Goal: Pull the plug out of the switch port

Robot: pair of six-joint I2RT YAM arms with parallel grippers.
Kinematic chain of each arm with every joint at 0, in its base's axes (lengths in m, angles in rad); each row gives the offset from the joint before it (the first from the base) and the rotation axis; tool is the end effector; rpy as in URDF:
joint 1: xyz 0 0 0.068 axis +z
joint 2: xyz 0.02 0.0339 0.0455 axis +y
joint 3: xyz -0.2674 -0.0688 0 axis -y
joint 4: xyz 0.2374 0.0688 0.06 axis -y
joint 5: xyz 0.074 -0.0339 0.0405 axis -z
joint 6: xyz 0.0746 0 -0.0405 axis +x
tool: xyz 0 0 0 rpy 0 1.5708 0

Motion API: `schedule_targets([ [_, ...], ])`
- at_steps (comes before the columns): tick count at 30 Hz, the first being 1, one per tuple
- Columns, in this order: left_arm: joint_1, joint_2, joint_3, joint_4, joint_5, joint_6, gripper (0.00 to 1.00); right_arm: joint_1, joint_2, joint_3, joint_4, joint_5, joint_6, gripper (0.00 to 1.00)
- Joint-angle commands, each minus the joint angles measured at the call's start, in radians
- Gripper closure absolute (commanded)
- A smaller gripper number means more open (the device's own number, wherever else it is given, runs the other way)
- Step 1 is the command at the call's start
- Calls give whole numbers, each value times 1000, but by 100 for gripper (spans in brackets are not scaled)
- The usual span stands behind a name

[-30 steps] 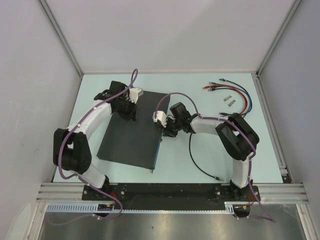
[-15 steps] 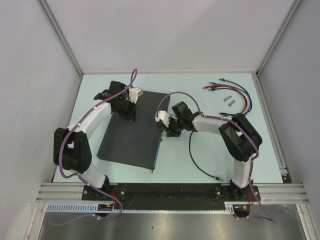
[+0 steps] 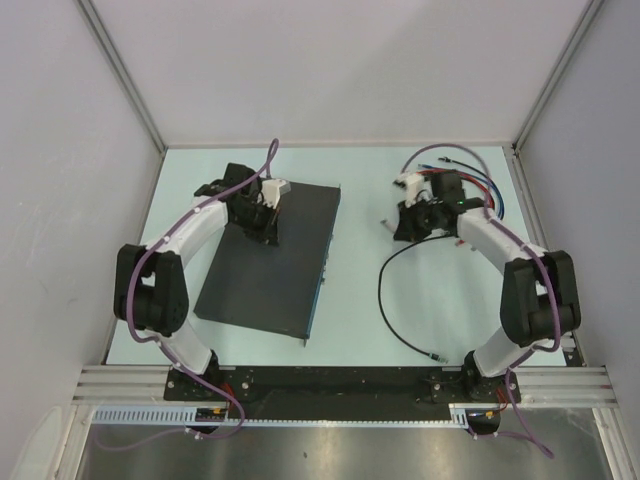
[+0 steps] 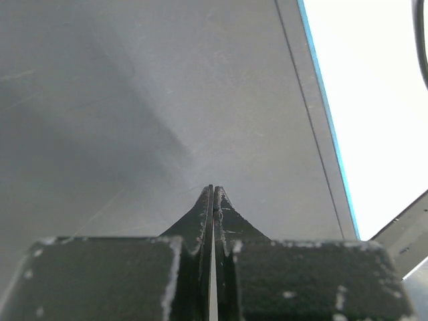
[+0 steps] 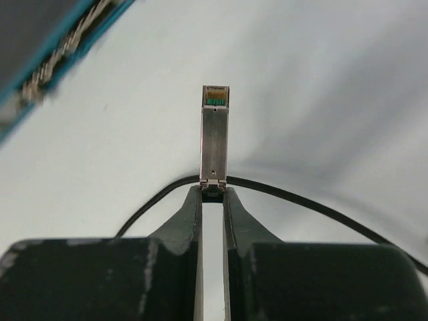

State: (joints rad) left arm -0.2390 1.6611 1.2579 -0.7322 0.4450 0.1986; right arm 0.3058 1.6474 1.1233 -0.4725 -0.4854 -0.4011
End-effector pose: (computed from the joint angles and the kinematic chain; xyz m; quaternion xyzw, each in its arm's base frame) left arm 0.3282 -0.1130 0.2137 0.2532 0.9193 -0.2197 0.2063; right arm 0.3252 0.1392 0.1957 -0.3861 0.8499 0.2171 0.2855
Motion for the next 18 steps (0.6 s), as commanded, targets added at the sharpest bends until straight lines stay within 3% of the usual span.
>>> schedule_targets([
  [1,3,22,60,-3,67,-19,100,-147,-66,9,161,11,425,100],
  [4,3,34,81,-15,73,-22,100,-240,-18,23,199,140,562,100],
  [8,0,29,90,-19,69,-22,99,-300,41,67,189,420,631,100],
  [18,-11,3,61,-12,18,-11,99,-421,155,133,198,794,759,100],
])
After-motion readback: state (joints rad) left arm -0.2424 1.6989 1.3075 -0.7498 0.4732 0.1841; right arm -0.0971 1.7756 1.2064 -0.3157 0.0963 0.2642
